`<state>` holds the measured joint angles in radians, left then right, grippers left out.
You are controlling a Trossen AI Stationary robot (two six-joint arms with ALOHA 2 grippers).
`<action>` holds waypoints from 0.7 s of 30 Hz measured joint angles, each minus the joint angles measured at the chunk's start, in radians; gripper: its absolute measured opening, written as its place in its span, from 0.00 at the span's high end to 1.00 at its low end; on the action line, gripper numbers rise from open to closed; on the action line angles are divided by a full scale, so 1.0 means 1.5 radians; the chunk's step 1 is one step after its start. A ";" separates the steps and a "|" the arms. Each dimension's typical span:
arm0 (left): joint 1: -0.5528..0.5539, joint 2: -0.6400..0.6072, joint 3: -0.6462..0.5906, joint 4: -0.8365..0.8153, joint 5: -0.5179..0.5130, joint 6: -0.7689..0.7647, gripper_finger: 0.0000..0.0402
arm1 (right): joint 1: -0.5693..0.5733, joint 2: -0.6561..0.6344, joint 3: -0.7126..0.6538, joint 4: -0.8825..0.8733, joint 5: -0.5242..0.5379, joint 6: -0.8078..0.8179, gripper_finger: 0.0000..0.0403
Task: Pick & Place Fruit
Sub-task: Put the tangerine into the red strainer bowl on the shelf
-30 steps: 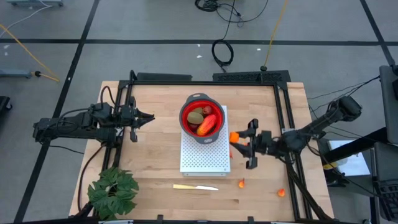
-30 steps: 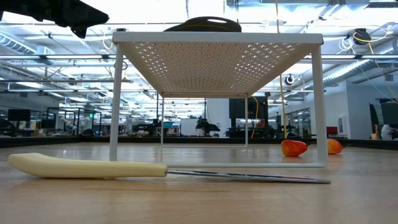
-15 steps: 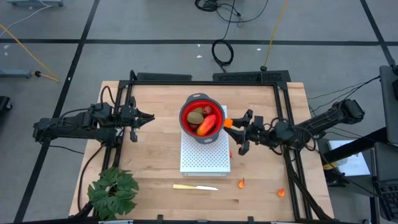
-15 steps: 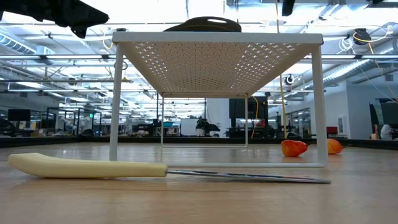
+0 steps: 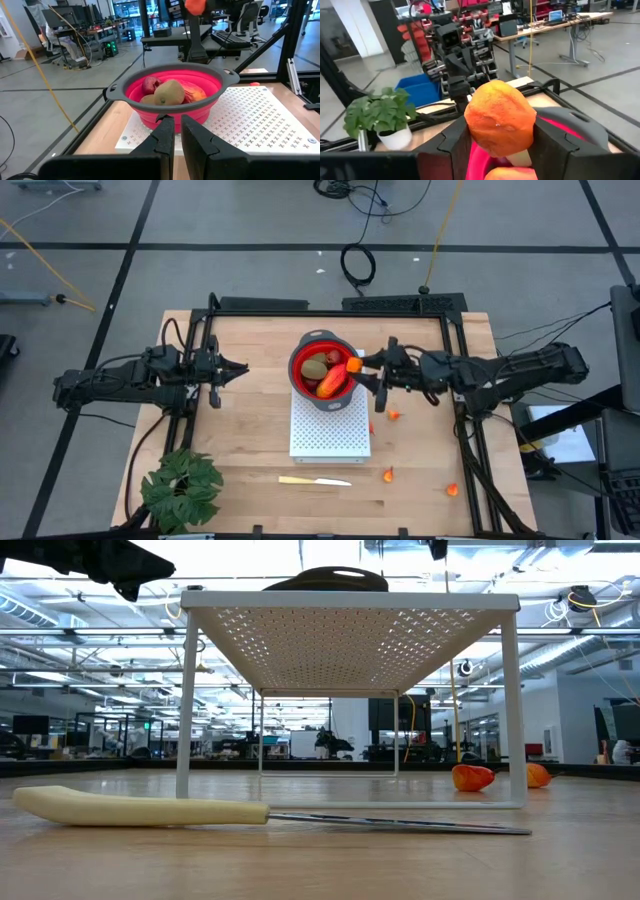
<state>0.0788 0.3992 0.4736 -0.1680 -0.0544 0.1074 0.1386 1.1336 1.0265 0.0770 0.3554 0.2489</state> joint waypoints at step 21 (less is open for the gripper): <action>0.000 0.000 0.000 -0.001 0.000 0.030 0.92 | -0.102 0.130 0.142 -0.244 -0.153 0.017 0.60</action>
<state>0.0788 0.3992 0.4736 -0.1699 -0.0544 0.1517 -0.0139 1.3284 1.2397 -0.2885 0.1265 0.2737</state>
